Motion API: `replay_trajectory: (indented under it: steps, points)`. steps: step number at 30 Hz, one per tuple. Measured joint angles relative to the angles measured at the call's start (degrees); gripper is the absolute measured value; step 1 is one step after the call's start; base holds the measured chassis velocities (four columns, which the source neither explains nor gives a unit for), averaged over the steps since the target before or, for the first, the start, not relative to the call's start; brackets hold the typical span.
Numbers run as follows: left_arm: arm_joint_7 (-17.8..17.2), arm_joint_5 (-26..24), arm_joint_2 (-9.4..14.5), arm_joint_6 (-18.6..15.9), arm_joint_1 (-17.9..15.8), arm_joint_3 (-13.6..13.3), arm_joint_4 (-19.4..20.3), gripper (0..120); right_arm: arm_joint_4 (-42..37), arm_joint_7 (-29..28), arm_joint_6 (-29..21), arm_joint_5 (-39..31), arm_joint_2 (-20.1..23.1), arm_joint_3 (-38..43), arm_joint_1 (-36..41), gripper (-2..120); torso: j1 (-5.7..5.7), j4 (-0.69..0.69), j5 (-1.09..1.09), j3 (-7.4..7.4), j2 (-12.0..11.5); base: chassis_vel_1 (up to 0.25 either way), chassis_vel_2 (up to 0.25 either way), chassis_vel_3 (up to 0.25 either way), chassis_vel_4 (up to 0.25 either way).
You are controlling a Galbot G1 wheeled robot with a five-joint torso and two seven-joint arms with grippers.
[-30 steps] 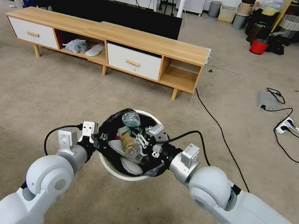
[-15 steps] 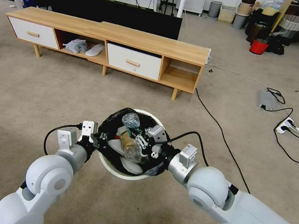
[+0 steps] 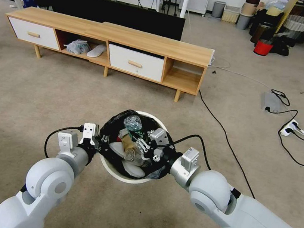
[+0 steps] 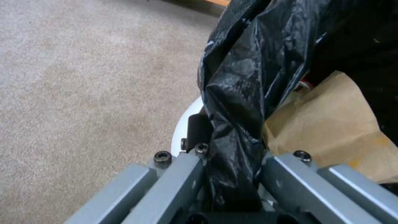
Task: Pick up the trash bin and place the garbage on the floor into it.
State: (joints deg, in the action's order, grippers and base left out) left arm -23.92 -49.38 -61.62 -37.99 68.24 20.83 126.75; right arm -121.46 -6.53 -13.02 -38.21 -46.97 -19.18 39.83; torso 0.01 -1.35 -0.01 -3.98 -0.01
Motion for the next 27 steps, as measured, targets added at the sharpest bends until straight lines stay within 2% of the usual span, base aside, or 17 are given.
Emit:
replay_trajectory:
  steps: [2,3,5,6,8,27]
  points:
    - [0.0,0.0,0.0,0.0,0.08,-0.02,0.0,0,0.12,0.03,0.07,0.02,-0.03,0.08,0.01,48,0.0,0.0,0.0,0.0,0.0,0.0,0.0,0.0,0.0]
    - [0.0,0.0,0.0,0.0,0.08,-0.02,0.0,0,0.12,0.03,0.07,0.02,-0.03,0.08,0.01,48,0.0,0.0,0.0,0.0,0.0,0.0,0.0,0.0,0.0]
    - [-0.01,0.0,0.03,0.01,0.17,-0.02,0.0,0,0.2,0.06,0.13,0.03,-0.11,0.12,0.0,59,0.0,0.0,0.0,0.0,0.0,0.0,0.0,0.0,0.0]
    - [-0.01,0.0,0.03,0.01,0.17,-0.02,0.0,0,0.2,0.06,0.13,0.03,-0.11,0.12,0.0,59,0.0,0.0,0.0,0.0,0.0,0.0,0.0,0.0,0.0]
    - [-0.01,0.0,0.07,0.01,0.24,-0.02,0.0,0,0.2,0.1,0.17,0.09,-0.15,0.12,0.01,67,0.0,0.0,0.0,0.0,0.0,0.0,0.0,0.0,0.0]
    - [-0.32,0.13,0.0,0.02,0.39,0.1,-0.45,0,-0.08,0.29,0.33,0.24,-0.1,0.11,0.11,72,0.0,0.01,0.01,0.0,0.0,0.0,0.0,0.0,0.0]
